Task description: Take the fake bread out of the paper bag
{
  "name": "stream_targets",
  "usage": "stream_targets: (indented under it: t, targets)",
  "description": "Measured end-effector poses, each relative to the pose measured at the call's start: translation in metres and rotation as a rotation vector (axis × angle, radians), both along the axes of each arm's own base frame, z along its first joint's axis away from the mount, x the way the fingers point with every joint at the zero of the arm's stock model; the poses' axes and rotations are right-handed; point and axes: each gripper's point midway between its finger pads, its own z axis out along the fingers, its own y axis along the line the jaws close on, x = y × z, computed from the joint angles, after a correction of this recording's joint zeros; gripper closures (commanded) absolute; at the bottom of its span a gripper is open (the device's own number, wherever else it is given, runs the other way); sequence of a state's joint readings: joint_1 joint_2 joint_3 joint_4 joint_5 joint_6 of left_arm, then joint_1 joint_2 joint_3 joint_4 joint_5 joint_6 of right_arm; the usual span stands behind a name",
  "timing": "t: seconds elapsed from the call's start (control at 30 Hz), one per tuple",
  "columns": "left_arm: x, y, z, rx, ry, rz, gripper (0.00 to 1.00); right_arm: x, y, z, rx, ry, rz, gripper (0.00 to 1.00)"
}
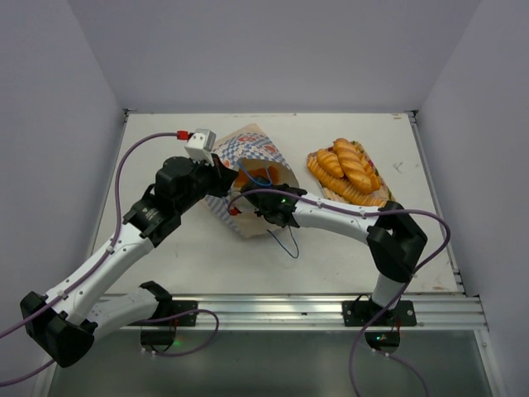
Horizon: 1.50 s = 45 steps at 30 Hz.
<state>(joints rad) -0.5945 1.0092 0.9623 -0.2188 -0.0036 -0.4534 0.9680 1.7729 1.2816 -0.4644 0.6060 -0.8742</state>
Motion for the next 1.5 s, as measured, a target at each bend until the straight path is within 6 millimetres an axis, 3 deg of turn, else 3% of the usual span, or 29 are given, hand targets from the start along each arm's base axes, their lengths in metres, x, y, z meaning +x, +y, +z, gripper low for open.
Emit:
stream_targets:
  t: [0.57, 1.2, 1.33, 1.5]
  targets:
    - [0.005, 0.001, -0.008, 0.001, -0.008, 0.018, 1.0, -0.016, -0.001, 0.034, 0.12, 0.021, 0.032, 0.96]
    - [0.012, -0.003, -0.017, 0.001, -0.01, 0.022, 1.0, -0.063, -0.013, 0.053, 0.245, 0.184, 0.058, 0.96]
    - [0.012, -0.003, -0.017, 0.001, -0.011, 0.022, 1.0, -0.069, -0.016, 0.048, 0.232, 0.214, 0.064, 0.9]
    - [0.011, -0.003, -0.017, 0.001, -0.011, 0.02, 1.0, -0.073, -0.02, 0.036, 0.209, 0.239, 0.064, 0.73]
